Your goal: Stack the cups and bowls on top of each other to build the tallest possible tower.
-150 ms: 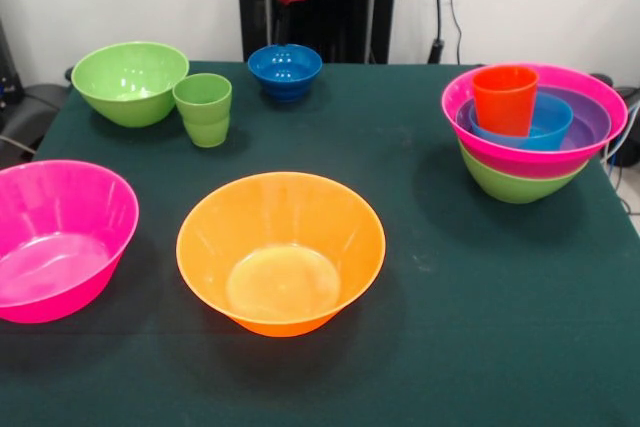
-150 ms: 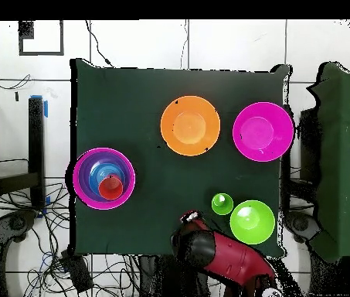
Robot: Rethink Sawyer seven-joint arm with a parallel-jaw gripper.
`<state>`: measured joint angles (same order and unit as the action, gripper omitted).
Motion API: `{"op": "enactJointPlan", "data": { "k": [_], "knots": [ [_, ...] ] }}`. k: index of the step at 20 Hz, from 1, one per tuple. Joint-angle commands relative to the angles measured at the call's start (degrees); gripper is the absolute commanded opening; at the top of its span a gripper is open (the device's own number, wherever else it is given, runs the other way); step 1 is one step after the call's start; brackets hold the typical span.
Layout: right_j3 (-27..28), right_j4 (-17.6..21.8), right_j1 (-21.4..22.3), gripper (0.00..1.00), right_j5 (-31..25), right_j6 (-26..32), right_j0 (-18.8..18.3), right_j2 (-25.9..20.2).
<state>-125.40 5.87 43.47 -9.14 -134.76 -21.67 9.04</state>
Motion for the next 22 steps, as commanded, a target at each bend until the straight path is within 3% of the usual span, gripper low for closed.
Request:
{"op": "enactJointPlan", "data": {
  "k": [1,6,22],
  "knots": [
    [-1.6,-1.5,-7.4,1.0,6.4,-8.5,0.5,-5.9],
    [-0.6,-1.5,-11.6,1.0,10.4,-9.1,0.0,-6.7],
    [-1.4,-2.3,-16.5,1.0,17.1,-10.7,0.5,-6.0]
  ]
}}
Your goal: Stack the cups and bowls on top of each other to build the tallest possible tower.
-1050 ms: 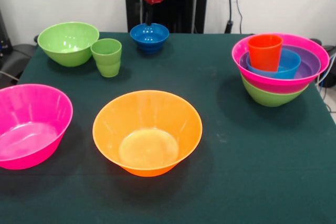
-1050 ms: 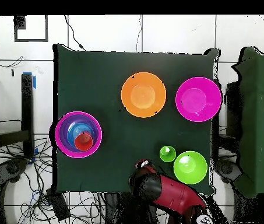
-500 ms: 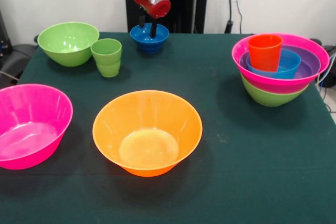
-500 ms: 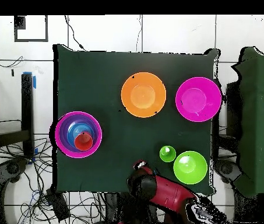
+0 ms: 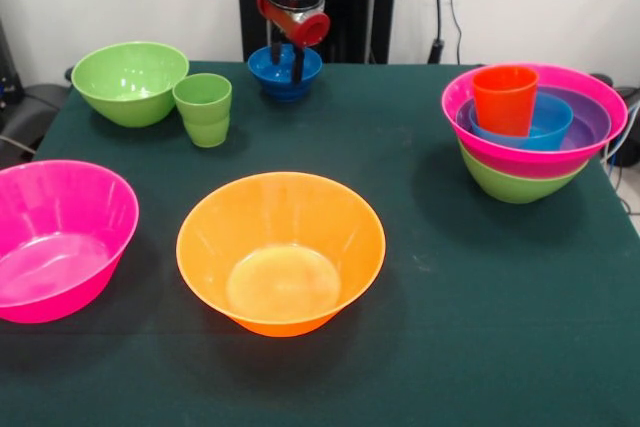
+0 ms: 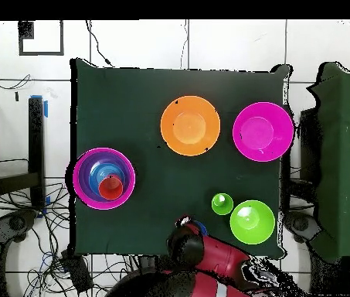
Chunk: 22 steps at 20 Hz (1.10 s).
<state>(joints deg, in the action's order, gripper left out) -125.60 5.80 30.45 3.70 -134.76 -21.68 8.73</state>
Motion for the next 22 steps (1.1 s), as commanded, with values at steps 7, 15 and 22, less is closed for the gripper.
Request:
{"op": "enactJointPlan", "data": {
  "k": [7,15,22],
  "knots": [
    [-0.9,-2.1,-5.9,1.0,6.3,-10.8,0.2,-5.7],
    [0.2,-1.8,-8.9,1.0,8.4,-10.5,-0.7,-5.9],
    [1.2,-1.9,-10.6,1.0,9.5,-10.2,-0.9,-6.2]
  ]
}}
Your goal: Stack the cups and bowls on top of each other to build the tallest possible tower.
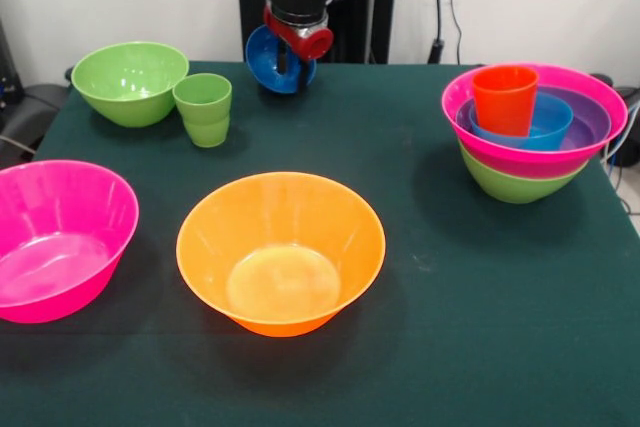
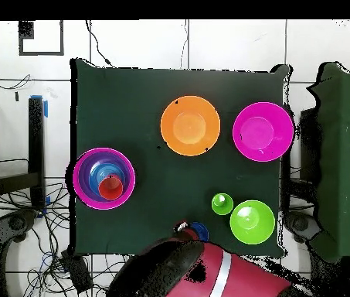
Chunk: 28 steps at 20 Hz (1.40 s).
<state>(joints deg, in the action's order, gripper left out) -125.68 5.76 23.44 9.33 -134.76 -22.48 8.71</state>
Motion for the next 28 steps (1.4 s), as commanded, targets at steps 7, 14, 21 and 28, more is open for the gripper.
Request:
{"op": "enactJointPlan", "data": {
  "k": [7,14,21,28],
  "knots": [
    [-0.1,-1.9,-0.8,1.0,1.1,-9.7,-0.4,-7.0],
    [-1.4,-2.4,3.0,1.0,-2.3,-9.0,-0.3,-7.1],
    [-0.8,-2.8,3.4,1.0,-3.3,-8.7,-0.2,-7.9],
    [-0.4,-3.6,4.0,1.0,-4.5,-8.9,0.4,-9.3]
  ]
}}
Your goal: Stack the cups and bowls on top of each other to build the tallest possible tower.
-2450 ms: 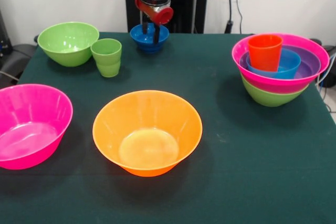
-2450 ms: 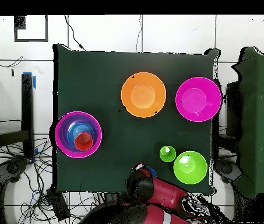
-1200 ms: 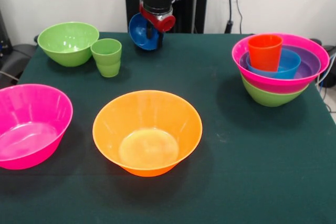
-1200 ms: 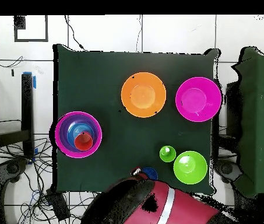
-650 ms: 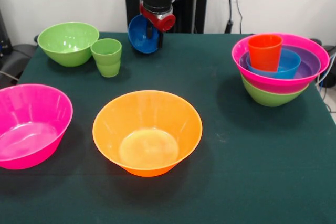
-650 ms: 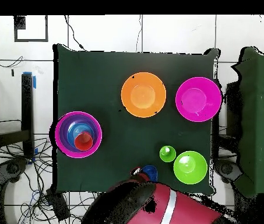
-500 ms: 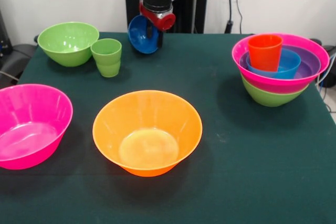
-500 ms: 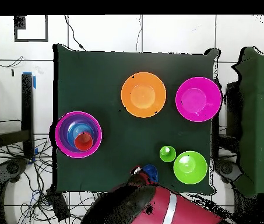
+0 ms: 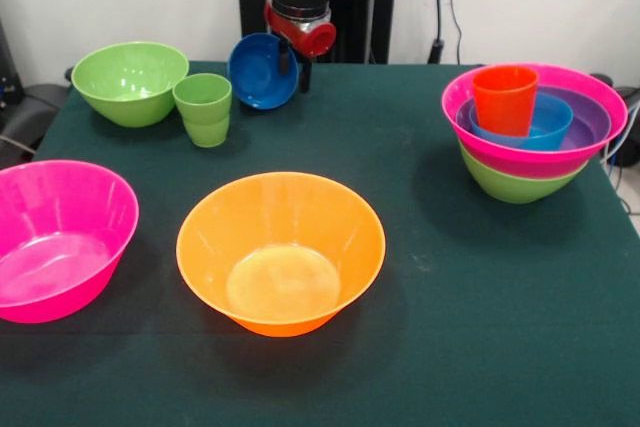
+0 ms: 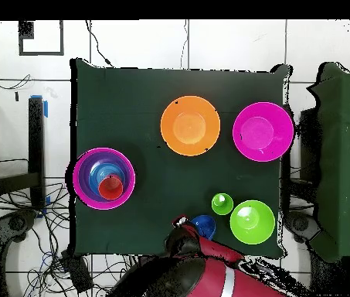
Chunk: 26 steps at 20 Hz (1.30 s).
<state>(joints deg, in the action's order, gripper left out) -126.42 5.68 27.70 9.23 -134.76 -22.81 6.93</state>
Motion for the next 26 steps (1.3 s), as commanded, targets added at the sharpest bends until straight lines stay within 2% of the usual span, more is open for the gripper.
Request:
{"op": "enactJointPlan", "data": {
  "k": [1,5,6,11,22,26],
  "knots": [
    [0.2,-4.0,0.2,1.0,-5.1,-9.0,1.2,-7.9],
    [0.9,-4.3,-0.4,1.0,-5.4,-8.9,1.0,-9.3],
    [2.4,-4.3,-2.7,1.0,-4.1,-9.0,0.8,-10.4],
    [5.7,-4.5,-6.7,1.0,-2.4,-8.5,0.6,-12.2],
    [8.2,-4.2,-7.8,1.0,-4.0,-6.4,0.2,-13.0],
    [8.5,-3.5,-6.6,1.0,-5.8,-5.0,-0.2,-11.9]
  ]
}}
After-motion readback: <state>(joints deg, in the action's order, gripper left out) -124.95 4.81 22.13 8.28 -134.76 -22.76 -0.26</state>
